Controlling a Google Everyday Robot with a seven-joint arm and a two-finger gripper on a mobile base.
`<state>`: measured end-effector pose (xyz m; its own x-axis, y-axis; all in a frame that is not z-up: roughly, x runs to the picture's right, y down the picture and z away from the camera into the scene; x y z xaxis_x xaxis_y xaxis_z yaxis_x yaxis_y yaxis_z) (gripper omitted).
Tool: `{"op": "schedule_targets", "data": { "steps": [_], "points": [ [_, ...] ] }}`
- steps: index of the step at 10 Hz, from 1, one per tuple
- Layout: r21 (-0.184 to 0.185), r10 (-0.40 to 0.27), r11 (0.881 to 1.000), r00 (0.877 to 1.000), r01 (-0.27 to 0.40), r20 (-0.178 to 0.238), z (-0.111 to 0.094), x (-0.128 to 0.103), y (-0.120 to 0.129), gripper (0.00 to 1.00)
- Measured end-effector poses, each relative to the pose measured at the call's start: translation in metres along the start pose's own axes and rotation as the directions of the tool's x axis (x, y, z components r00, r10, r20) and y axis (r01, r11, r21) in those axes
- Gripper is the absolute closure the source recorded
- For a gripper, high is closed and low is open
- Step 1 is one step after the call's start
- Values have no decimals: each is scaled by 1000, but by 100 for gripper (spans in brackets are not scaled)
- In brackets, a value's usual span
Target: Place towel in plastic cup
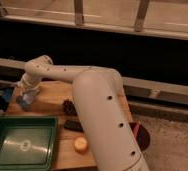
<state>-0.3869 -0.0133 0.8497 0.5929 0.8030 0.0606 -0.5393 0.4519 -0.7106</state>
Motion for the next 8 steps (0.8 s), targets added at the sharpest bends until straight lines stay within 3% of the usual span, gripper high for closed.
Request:
{"op": "schedule_targets", "data": {
  "steps": [5, 6, 8],
  "points": [
    [-71, -43, 996, 999, 45, 24, 20, -7, 20, 100],
    [-84, -43, 996, 999, 45, 17, 25, -6, 24, 97],
    [-113, -29, 993, 1000, 28, -1, 34, 2, 25, 78]
  ]
}}
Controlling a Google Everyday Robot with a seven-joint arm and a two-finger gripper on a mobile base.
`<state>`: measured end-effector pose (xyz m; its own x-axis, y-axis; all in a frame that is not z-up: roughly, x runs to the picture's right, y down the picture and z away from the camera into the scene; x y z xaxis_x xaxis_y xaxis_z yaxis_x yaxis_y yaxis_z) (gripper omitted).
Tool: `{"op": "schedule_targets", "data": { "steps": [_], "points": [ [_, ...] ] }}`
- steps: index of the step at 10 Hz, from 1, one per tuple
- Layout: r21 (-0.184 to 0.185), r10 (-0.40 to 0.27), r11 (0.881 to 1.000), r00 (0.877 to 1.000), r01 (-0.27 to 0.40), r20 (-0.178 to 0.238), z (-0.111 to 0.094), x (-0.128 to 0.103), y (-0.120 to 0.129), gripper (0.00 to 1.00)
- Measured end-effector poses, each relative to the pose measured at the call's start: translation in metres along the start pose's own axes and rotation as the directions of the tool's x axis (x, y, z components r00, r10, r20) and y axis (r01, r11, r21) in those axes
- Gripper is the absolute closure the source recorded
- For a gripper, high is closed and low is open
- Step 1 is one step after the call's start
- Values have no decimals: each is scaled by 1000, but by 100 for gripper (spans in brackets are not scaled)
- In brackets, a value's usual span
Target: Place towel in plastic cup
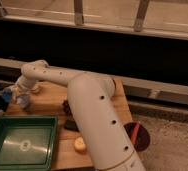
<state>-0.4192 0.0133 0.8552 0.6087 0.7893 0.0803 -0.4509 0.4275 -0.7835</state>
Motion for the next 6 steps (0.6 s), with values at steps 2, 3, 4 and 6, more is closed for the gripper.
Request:
{"op": "schedule_targets", "data": {
  "steps": [2, 3, 4, 6],
  "points": [
    [-12, 18, 1000, 1000, -18, -15, 3, 6, -1, 58],
    [-12, 25, 1000, 1000, -25, -18, 3, 8, 0, 48],
    [-10, 33, 999, 999, -33, -23, 2, 9, -2, 38],
    [-6, 41, 999, 999, -41, -28, 1, 10, -4, 22]
  ]
}}
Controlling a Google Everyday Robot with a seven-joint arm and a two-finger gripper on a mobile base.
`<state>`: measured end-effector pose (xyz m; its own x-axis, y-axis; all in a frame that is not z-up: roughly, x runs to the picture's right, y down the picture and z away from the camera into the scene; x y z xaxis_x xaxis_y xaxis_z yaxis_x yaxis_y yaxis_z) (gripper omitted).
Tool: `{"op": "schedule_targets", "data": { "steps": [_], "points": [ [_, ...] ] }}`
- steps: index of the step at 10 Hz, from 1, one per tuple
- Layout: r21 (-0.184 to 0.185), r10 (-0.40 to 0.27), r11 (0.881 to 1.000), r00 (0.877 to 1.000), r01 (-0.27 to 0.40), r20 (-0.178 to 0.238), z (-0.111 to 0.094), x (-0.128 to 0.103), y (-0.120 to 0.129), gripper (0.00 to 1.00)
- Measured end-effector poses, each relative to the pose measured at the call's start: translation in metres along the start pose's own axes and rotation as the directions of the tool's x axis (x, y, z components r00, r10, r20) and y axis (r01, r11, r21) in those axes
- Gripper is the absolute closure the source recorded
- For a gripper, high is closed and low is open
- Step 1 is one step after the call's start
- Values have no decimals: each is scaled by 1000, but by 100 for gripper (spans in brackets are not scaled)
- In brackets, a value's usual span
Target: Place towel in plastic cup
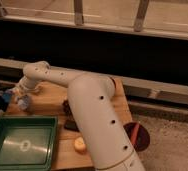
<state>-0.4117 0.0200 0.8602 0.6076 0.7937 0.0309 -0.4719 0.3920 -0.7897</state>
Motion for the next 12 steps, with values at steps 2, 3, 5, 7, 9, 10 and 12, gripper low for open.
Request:
{"op": "schedule_targets", "data": {
  "steps": [2, 3, 5, 7, 9, 10, 12],
  "points": [
    [1, -1, 1000, 1000, 1, -5, -1, -1, -1, 20],
    [-1, -7, 1000, 1000, 7, -7, 0, -2, 0, 20],
    [1, -15, 1000, 1000, 15, -9, 0, -4, 2, 20],
    [44, -26, 999, 1000, 27, -5, -11, -9, 0, 20],
    [125, -32, 992, 999, 32, 1, -34, -17, -3, 20],
    [210, -30, 977, 999, 27, 11, -55, -22, -4, 20],
    [338, -3, 941, 999, -15, 54, -93, -21, -12, 20]
  ]
}}
